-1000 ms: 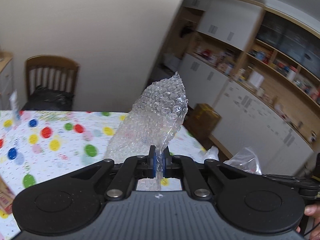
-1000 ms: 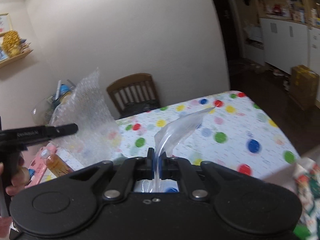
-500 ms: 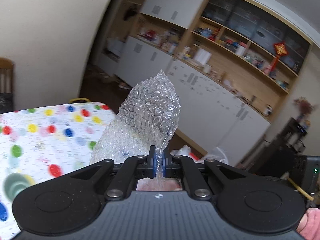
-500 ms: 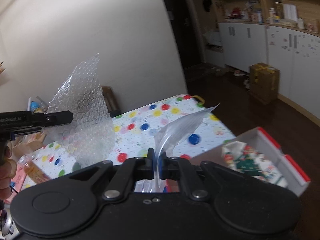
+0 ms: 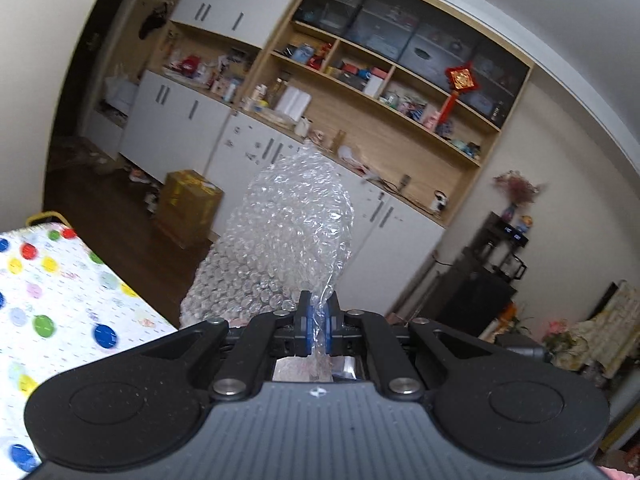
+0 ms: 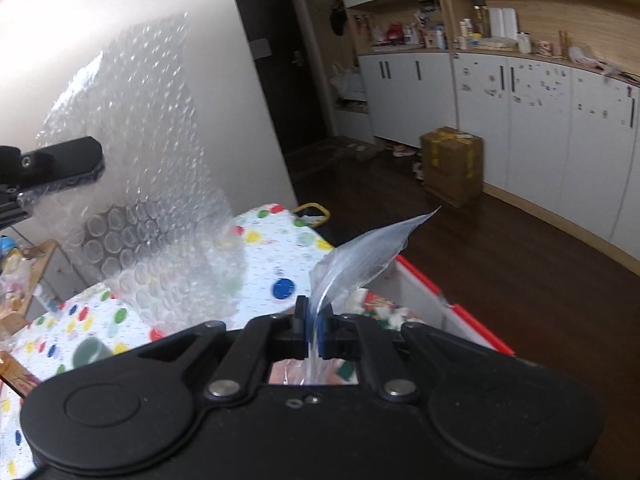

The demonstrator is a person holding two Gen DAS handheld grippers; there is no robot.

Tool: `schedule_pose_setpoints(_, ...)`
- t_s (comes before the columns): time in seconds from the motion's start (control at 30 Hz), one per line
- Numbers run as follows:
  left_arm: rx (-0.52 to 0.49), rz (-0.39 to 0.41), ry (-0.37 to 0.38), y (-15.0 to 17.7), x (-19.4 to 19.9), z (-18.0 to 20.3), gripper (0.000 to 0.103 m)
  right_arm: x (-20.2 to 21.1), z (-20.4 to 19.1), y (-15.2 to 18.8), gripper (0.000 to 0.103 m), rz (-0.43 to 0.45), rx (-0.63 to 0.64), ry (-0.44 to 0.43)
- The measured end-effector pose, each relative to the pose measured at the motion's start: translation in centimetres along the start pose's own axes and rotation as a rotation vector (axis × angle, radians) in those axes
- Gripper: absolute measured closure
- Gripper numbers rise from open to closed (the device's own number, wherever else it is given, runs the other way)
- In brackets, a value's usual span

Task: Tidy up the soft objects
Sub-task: 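Lower the bubble wrap and bag into the box and open both tools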

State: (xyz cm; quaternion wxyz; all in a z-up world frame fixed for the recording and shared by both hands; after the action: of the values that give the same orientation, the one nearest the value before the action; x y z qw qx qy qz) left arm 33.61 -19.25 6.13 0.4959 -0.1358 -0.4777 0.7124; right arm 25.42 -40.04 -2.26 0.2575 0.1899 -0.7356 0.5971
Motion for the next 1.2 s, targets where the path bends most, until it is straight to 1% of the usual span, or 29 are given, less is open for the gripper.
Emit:
schedule_pose_setpoints(0.07, 0.002, -0.021, -0.005, 1.0, -1.2, -0.4, 0.098, -0.7, 0.7, 0.3, 0.100, -0.014, -0.006, 0.012)
schedule_pose_setpoints(0.1, 0.003, -0.041, -0.019, 1.6, -1.9, -0.8, 0.098, -1.2, 0.9, 0.6, 0.100, -0.025, -0.009, 0.017)
schedule_pose_setpoints(0.17, -0.007, -0.084, -0.068, 3.0, -3.1, -1.6, 0.098, -2.3, 1.5, 1.3, 0.100, -0.044, -0.008, 0.027)
schedule_pose_setpoints(0.23, -0.042, -0.119, -0.129, 4.2, -4.2, -2.2, 0.098, -3.4, 1.7, 1.9, 0.100, -0.069, -0.018, 0.030)
schedule_pose_setpoints(0.37, -0.084, -0.184, -0.232, 6.3, -5.5, -4.1, 0.098, -5.3, 1.8, 3.1, 0.100, -0.112, -0.021, 0.040)
schedule_pose_setpoints(0.47, -0.098, -0.239, -0.277, 7.5, -6.3, -5.2, 0.098, -6.5, 1.5, 3.6, 0.100, -0.137, -0.004, 0.048)
schedule_pose_setpoints(0.57, -0.090, -0.311, -0.289, 8.9, -6.8, -6.3, 0.098, -7.4, 1.2, 4.1, 0.100, -0.157, -0.002, 0.054)
schedule_pose_setpoints(0.67, -0.111, -0.386, -0.297, 10.6, -7.8, -6.4, 0.098, -8.4, 1.0, 4.4, 0.100, -0.175, 0.006, 0.073)
schedule_pose_setpoints(0.8, -0.127, -0.463, -0.293, 12.2, -9.2, -6.5, 0.098, -9.4, 1.0, 5.4, 0.100, -0.197, -0.001, 0.091)
schedule_pose_setpoints(0.87, -0.124, -0.492, -0.290, 13.1, -9.6, -6.7, 0.098, -9.7, 1.0, 6.0, 0.100, -0.212, -0.008, 0.097)
schedule_pose_setpoints(0.97, -0.088, -0.532, -0.290, 14.0, -10.4, -7.3, 0.098, -10.4, 1.2, 6.6, 0.100, -0.228, -0.012, 0.116)
schedule_pose_setpoints(1.1, -0.077, -0.558, -0.301, 14.8, -11.0, -7.8, 0.098, -10.8, 1.3, 6.8, 0.100, -0.234, -0.024, 0.130)
schedule_pose_setpoints(1.2, -0.060, -0.574, -0.315, 14.9, -11.5, -8.1, 0.098, -10.8, 1.3, 7.0, 0.099, -0.239, -0.021, 0.142)
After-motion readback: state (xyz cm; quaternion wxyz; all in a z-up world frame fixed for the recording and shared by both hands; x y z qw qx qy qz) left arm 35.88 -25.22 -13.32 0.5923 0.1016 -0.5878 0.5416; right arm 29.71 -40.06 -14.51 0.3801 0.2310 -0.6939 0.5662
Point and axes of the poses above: each gripper's, at about its wrist camera, not at the fingertips, and x roughly against the way its jaws point, z to its right, y to its underside, the point moved 1 cm from there along -x, roughly the way its jaws point, and after that the axes turned 7 degrees about y, right-handed, at the moved point
